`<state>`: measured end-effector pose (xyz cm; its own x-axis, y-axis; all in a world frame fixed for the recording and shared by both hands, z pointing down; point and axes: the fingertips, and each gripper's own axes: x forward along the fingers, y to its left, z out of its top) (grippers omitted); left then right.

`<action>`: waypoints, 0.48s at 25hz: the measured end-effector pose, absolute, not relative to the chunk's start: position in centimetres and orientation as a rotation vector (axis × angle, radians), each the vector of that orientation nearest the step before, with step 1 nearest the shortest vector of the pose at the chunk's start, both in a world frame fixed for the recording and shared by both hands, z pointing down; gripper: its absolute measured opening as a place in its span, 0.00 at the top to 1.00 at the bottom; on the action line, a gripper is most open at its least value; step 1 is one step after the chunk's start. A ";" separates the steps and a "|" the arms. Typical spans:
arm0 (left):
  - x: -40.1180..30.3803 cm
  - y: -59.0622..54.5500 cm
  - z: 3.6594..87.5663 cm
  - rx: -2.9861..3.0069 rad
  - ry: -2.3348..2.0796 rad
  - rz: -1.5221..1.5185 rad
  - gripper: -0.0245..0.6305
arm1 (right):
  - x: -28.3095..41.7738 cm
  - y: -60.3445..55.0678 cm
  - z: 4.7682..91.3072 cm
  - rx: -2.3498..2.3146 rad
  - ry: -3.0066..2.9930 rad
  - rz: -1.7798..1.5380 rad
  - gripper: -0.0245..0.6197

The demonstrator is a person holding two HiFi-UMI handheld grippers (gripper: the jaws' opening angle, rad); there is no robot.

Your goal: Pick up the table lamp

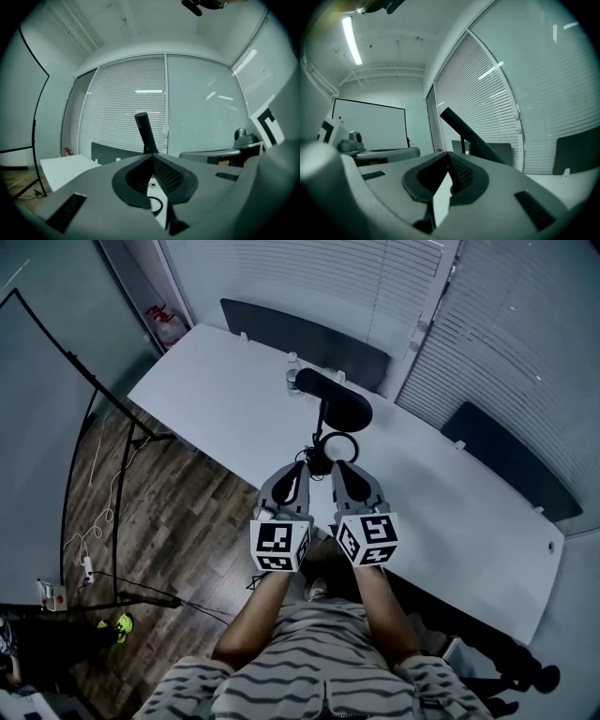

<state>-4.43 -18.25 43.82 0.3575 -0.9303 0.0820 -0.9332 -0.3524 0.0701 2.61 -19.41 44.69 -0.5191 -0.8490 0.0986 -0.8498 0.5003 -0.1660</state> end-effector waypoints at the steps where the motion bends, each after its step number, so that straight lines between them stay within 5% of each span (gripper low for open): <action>1: -4.4 -18.9 44.0 2.504 -1.715 0.043 0.95 | 2.5 -20.0 44.8 1.544 -2.713 0.302 0.95; 12: -5.9 -25.8 45.3 2.567 -1.602 0.087 0.95 | 1.0 -26.6 46.9 1.624 -2.644 0.349 0.95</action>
